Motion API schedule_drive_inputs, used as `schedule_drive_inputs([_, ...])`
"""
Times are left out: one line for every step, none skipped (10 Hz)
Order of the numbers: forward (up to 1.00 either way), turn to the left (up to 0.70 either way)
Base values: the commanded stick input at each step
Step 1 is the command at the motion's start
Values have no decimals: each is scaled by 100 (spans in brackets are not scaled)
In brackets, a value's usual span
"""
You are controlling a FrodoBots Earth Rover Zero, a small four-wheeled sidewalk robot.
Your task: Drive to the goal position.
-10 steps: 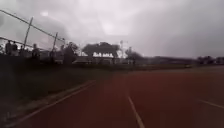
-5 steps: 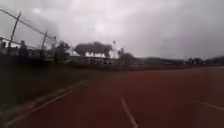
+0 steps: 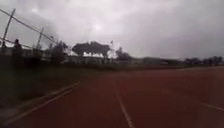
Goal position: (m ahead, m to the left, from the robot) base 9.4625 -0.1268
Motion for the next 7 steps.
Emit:
schedule_drive_inputs([50, 0])
schedule_drive_inputs([50, 0])
schedule_drive_inputs([50, 0])
schedule_drive_inputs([50, 0])
schedule_drive_inputs([50, 0])
schedule_drive_inputs([50, 0])
schedule_drive_inputs([50, 0])
